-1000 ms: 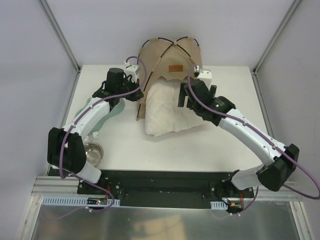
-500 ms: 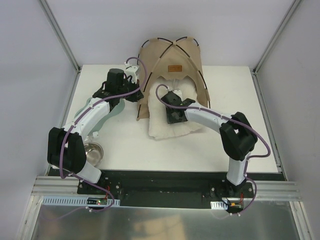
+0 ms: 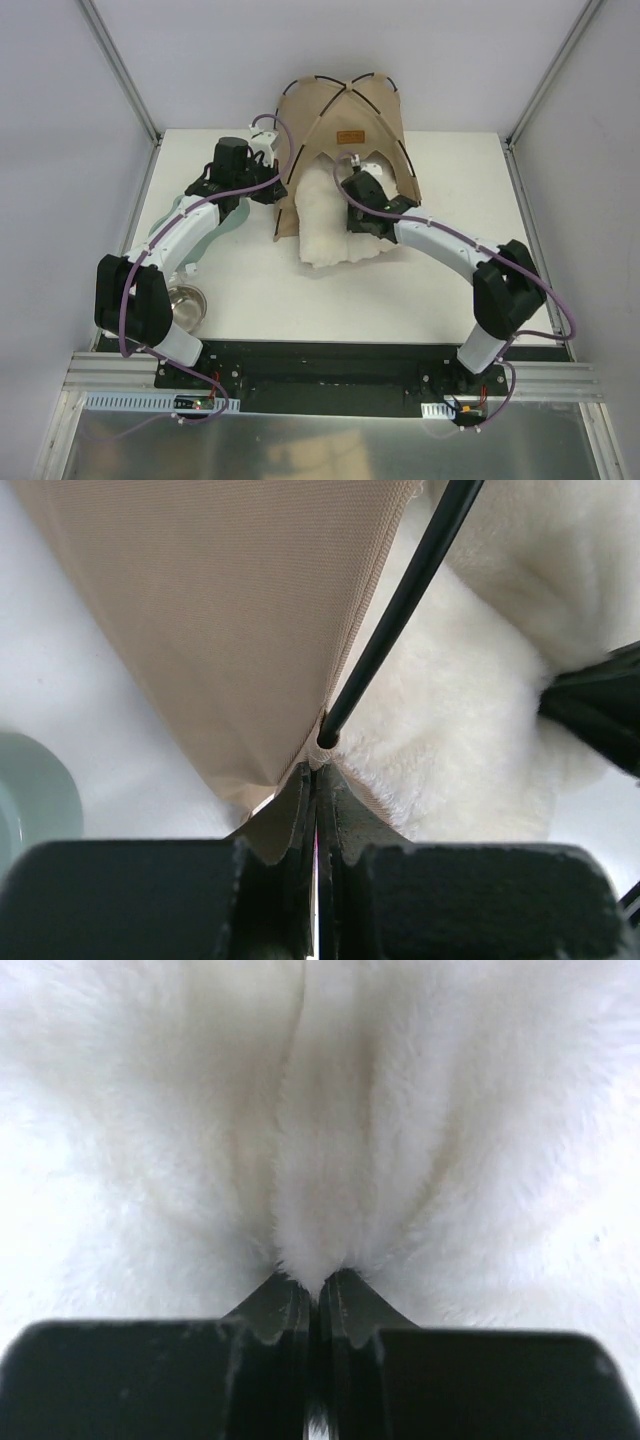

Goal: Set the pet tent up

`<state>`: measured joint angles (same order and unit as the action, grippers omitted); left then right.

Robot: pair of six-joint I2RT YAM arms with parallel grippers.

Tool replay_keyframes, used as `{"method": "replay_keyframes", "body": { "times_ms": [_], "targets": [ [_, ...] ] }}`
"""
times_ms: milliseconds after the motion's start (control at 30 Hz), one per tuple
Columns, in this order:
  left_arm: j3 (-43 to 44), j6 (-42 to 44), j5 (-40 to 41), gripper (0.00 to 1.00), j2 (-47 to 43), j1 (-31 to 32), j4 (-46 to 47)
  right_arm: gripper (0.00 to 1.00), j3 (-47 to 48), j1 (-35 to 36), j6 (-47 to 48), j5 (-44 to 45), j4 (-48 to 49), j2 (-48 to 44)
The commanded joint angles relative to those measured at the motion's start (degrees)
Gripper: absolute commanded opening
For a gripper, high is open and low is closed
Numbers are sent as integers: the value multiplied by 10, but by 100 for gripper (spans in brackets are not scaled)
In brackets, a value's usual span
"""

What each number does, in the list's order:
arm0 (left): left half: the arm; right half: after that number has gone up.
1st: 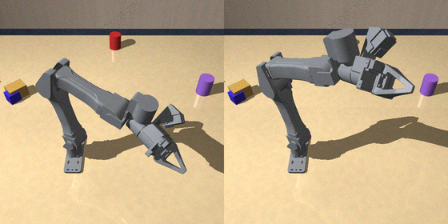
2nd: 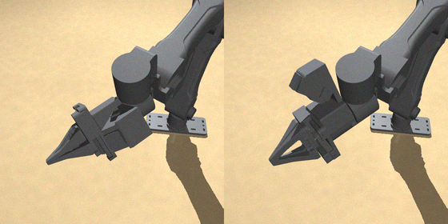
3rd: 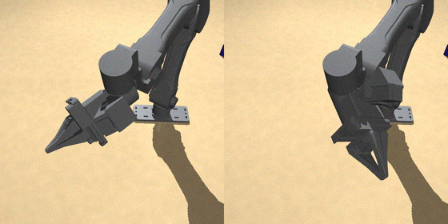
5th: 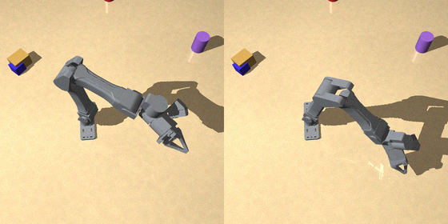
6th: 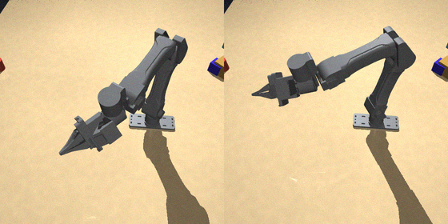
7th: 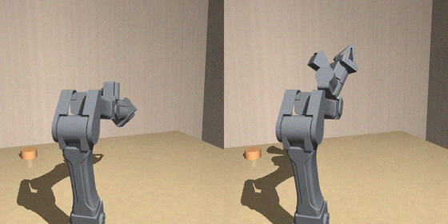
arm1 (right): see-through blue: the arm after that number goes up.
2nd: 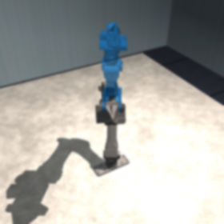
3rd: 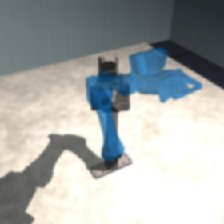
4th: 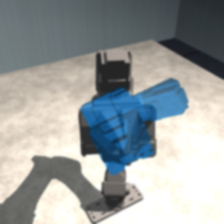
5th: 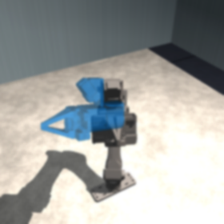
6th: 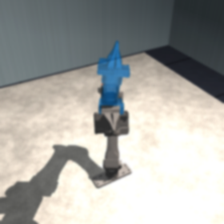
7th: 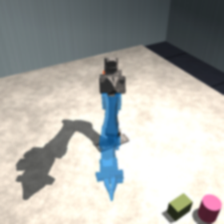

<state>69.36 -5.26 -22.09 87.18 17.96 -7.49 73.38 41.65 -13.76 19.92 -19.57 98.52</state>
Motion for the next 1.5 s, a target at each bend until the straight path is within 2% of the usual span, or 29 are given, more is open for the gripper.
{"method": "replay_keyframes", "body": {
  "times_ms": [0, 133, 233, 333, 500, 700, 900, 1067, 1167, 1233, 1333, 1467],
  "targets": [
    [9, -8, -22, 0, 5, 4, -10, 0, 98, -38, -40, -35, -9, -47],
    [9, -12, -16, 0, 10, 3, -10, 0, 183, -54, -29, -29, -28, -11],
    [13, -12, -16, 0, 14, 4, -9, 0, 194, -54, -12, 0, 16, 14],
    [18, -16, -17, 0, 19, 3, -10, 0, 154, -54, 8, 38, 109, 29],
    [26, -24, -24, 0, 25, 4, -10, 0, 53, -51, 74, 78, 324, 65],
    [37, -27, -27, 0, 31, 3, -13, 0, 29, -61, 133, 103, 476, 135],
    [46, -25, -26, 0, 36, 3, -22, 0, 49, -78, 190, 69, 566, 192],
    [55, -25, -22, 0, 35, 3, -30, 1, 63, -84, 148, 68, 529, 201],
    [62, -28, -20, 0, 33, 3, -33, 23, 41, -75, 117, 77, 493, 169],
    [68, -28, -22, 5, 29, 3, -38, 39, 27, -62, 112, 74, 460, 130],
    [76, -30, -23, 21, 18, 2, -44, 60, 18, -48, 94, 82, 395, 66],
    [72, -29, -24, 41, -12, -2, -47, 75, -5, -42, 50, 67, 293, -28]
  ]
}}
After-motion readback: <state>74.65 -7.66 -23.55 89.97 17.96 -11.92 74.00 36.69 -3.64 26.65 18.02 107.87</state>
